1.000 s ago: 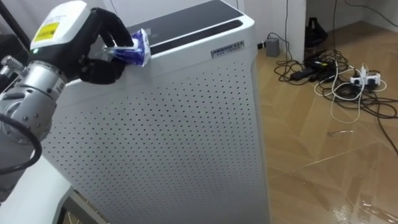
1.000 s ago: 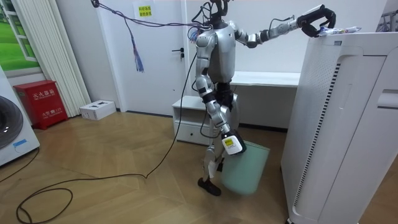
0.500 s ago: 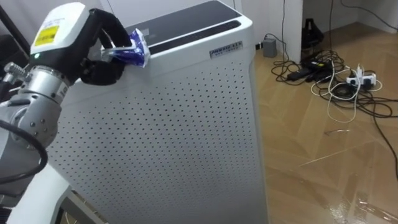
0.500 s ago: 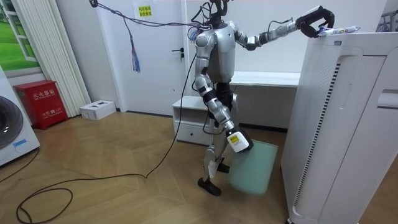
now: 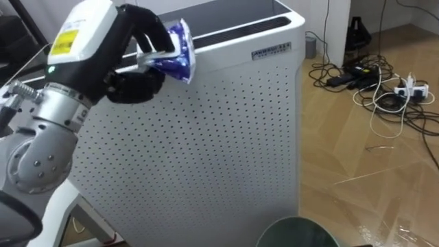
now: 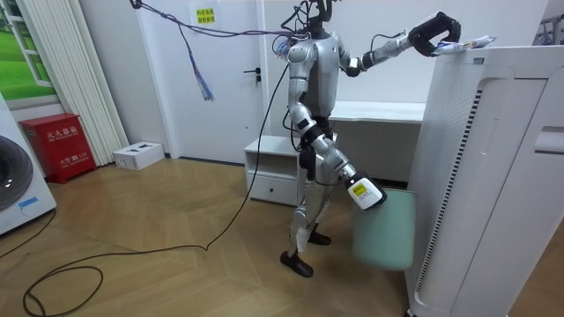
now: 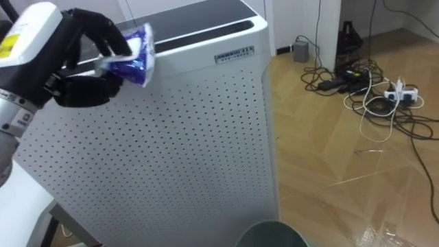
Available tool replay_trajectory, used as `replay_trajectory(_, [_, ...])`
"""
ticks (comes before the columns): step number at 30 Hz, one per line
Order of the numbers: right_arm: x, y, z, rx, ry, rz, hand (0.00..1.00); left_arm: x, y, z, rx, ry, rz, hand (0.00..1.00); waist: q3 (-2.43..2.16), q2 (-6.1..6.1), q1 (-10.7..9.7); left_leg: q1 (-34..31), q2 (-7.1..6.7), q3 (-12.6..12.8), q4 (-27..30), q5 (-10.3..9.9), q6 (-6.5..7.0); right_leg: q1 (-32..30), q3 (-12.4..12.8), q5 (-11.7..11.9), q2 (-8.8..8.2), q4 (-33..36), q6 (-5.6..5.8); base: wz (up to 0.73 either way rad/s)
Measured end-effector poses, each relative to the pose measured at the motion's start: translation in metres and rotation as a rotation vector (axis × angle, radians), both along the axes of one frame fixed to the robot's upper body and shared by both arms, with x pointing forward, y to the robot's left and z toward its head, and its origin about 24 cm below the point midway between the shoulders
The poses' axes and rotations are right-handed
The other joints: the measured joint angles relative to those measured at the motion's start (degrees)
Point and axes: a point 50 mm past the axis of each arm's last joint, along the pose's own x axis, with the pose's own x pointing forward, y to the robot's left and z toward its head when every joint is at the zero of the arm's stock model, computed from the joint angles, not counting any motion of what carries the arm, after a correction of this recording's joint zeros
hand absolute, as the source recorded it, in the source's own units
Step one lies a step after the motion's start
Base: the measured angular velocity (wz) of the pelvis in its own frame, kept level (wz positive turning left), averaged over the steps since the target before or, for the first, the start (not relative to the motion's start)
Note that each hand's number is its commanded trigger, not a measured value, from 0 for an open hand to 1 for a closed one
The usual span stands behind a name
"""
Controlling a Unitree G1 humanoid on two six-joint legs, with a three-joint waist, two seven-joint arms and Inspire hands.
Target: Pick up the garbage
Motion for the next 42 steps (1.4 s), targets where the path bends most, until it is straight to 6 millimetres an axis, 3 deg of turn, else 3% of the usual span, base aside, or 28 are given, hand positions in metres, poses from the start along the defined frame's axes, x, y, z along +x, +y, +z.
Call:
replay_trajectory(8, [0.007,0.004,0.005,0.006,-0.03,0.018,1.0,-0.009,-0.016,-0.021,-0.106,0.147,-0.189,1.0,-0.58,0.81,0.09,-0.24,-0.01,-0.01,0.14,0.14,0.23,0.15,-0.15,0.0,0.05,-0.14,0.0,0.03])
replay_trajectory(13, [0.011,0.01,0.006,0.009,-0.029,0.057,1.0,-0.029,-0.061,-0.094,0.094,0.596,-0.448,1.0,-0.76,1.49,-0.13,-3.11,0.42,0.03,1.51,0.33,0.52,-2.6,0.23,0.03,0.07,0.88,-0.06,-0.01])
replay_trajectory(18, [0.014,0.011,0.007,0.0,-0.034,0.07,1.0,-0.035,-0.068,-0.101,0.153,0.678,-0.524,1.0,-0.25,1.0,-0.09,-4.4,0.5,0.2,2.15,0.33,0.54,-4.43,1.44,0.07,0.04,1.79,-0.13,-0.09])
replay_trajectory(24, [0.016,0.013,0.01,0.002,-0.047,0.078,1.0,-0.035,-0.068,-0.103,0.175,0.698,-0.538,1.0,-0.37,1.25,0.47,-5.36,0.39,0.63,2.13,0.37,0.6,-5.92,2.14,0.1,0.1,2.1,-0.08,-0.06])
replay_trajectory(29, [0.023,0.019,0.016,0.004,-0.09,0.096,1.0,-0.035,-0.067,-0.104,0.179,0.704,-0.54,1.0,-0.21,1.44,1.39,-5.47,0.46,1.08,1.95,0.37,0.6,-6.26,2.41,0.11,0.1,2.11,-0.09,-0.03])
replay_trajectory(35, [0.029,0.031,0.024,0.017,-0.139,0.137,1.0,-0.035,-0.065,-0.11,0.235,0.693,-0.515,1.0,0.19,0.92,1.3,-5.26,0.29,0.65,1.53,0.37,0.6,-6.25,2.39,0.11,0.04,2.13,-0.09,0.0])
replay_trajectory(36, [0.03,0.032,0.025,0.02,-0.145,0.146,1.0,-0.035,-0.062,-0.116,0.238,0.706,-0.508,1.0,0.67,0.24,1.22,-5.24,0.25,0.65,1.47,0.37,0.6,-6.25,2.4,0.11,0.03,2.12,-0.09,0.0])
replay_trajectory(37, [0.031,0.034,0.026,0.023,-0.153,0.149,1.0,-0.036,-0.059,-0.123,0.251,0.725,-0.486,1.0,0.58,0.37,0.88,-5.3,0.23,0.68,1.45,0.37,0.6,-6.3,2.33,0.11,0.01,2.08,-0.08,0.0])
replay_trajectory(39, [0.033,0.035,0.028,0.029,-0.163,0.154,1.0,-0.037,-0.054,-0.136,0.273,0.762,-0.447,0.0,0.72,0.15,0.76,-5.42,0.24,0.73,1.24,0.37,0.6,-6.5,2.44,0.1,0.05,2.01,-0.08,0.0])
replay_trajectory(42, [0.034,0.038,0.029,0.034,-0.17,0.157,1.0,-0.032,-0.049,-0.154,0.312,0.783,-0.365,0.0,0.88,-0.49,1.04,-6.8,0.31,0.77,1.05,0.48,0.78,-8.31,2.4,0.11,0.11,2.58,-0.08,0.0])
